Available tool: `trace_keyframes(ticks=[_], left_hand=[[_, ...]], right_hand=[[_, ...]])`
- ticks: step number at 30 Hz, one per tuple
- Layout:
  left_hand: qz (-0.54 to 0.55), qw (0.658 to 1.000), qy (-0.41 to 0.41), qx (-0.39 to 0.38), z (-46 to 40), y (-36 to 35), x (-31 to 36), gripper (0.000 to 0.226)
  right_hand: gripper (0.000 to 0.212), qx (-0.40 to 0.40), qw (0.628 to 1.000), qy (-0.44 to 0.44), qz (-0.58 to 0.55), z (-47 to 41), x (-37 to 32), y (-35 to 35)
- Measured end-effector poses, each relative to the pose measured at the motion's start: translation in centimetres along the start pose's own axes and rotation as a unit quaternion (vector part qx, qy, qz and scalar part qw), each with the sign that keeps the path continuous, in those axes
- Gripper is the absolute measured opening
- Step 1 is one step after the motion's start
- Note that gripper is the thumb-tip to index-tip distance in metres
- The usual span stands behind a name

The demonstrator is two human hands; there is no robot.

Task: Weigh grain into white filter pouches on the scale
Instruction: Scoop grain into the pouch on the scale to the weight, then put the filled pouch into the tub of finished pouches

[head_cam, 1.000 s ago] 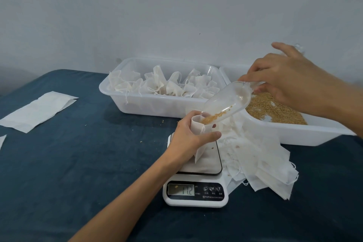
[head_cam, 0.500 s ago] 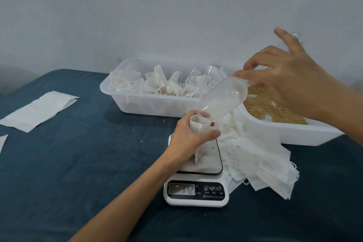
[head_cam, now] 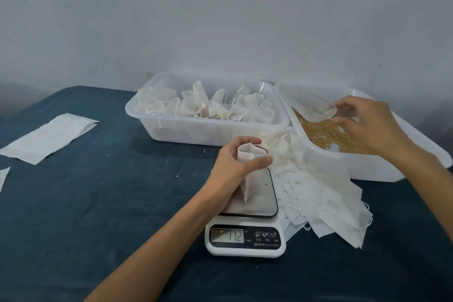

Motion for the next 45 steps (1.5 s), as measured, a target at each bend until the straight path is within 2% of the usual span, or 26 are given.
trace_keyframes(ticks=[5, 9, 13, 19, 23, 26, 30, 32, 34, 36, 40, 45], left_hand=[[0.005, 1.000, 0.001, -0.025, 0.0, -0.4, 0.0, 0.048], [-0.011, 0.999, 0.003, -0.038, 0.0, -0.5, -0.1, 0.040], [-0.045, 0.999, -0.005, -0.026, 0.0, -0.4, 0.1, 0.039], [-0.038, 0.999, -0.004, -0.022, 0.0, -0.3, 0.0, 0.041], [-0.004, 1.000, -0.010, -0.019, -0.1, -0.1, 0.0, 0.036], [0.010, 1.000, -0.015, -0.004, -0.2, 0.2, 0.0, 0.031], [0.005, 1.000, -0.012, -0.008, -0.3, 0.2, -0.2, 0.031], [-0.015, 1.000, -0.011, -0.019, -0.3, -0.1, -0.4, 0.027], [-0.045, 0.998, -0.029, -0.023, -0.4, -0.2, -0.6, 0.019], [-0.055, 0.997, -0.043, -0.018, -0.4, -0.2, -0.6, 0.023], [-0.038, 0.997, -0.069, 0.002, -0.7, 0.8, 0.3, 0.028], [-0.011, 0.994, -0.104, 0.036, -2.2, 3.6, 3.7, 0.026]], right_hand=[[0.027, -0.034, 0.988, -0.143, 0.053, -0.4, 6.1, -2.5], [0.029, -0.074, 0.972, -0.204, 0.090, -0.6, 8.4, -3.6], [0.014, -0.112, 0.959, -0.236, 0.115, -0.9, 9.3, -4.1], [0.024, -0.197, 0.933, -0.246, 0.172, -1.4, 9.2, -5.2], [0.024, -0.217, 0.925, -0.254, 0.182, -1.5, 9.1, -5.3], [0.028, -0.165, 0.939, -0.234, 0.190, -1.2, 8.1, -4.7], [0.020, 0.046, 0.989, -0.076, 0.122, -0.2, 2.5, -3.5], [0.013, 0.099, 0.995, 0.004, 0.027, 1.2, -1.8, -3.8], [0.008, 0.105, 0.991, 0.056, -0.063, 3.0, -5.7, -4.9], [0.009, 0.094, 0.983, 0.072, -0.139, 4.6, -8.0, -6.4], [0.010, 0.091, 0.963, 0.047, -0.248, 6.2, -8.7, -9.0], [0.008, 0.099, 0.945, 0.036, -0.311, 6.8, -7.8, -10.7]])
Point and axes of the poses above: each hand's wrist, its own z-axis away from the middle knuckle, its own y-axis out of the back of the hand, x = y × z, the point moved 5 cm from there along -z, towards the middle knuckle, and after that the axes turned 4 degrees about -z, right-handed, at the moved point
